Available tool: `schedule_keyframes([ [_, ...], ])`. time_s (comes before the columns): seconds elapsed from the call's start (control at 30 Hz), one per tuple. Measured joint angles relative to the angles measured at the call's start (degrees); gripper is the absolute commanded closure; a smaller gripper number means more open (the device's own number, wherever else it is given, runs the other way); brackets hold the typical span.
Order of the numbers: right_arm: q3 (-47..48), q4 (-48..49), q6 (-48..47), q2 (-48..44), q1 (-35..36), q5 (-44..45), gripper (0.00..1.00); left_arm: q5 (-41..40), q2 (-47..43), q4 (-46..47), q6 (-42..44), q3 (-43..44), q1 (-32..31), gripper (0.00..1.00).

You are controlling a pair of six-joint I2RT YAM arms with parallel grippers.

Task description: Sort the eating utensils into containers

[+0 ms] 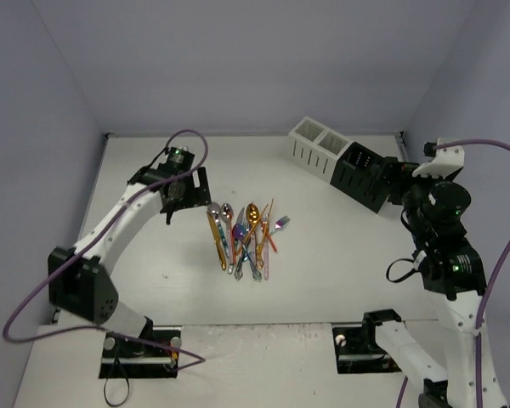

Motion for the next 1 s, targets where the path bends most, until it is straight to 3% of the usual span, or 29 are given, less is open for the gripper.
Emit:
schedule_keyframes([
  [0.17,-1.7,0.2,0.9,-0.1,0.0,-0.2,0.0,-1.7,11.0,2.1,-2.3,1.5,-2.3,0.42],
  [0.3,-2.8,0.1,1.8,-0.6,0.0,-0.8,0.0,-1.9,17.3,4.1,-3.6,2.3,-3.1,0.51],
  [1.0,-6.2,0.1,3.9,-3.7,0.0,-1.6,0.0,-2.3,26.7,9.2,-10.2,5.0,-5.2,0.68],
])
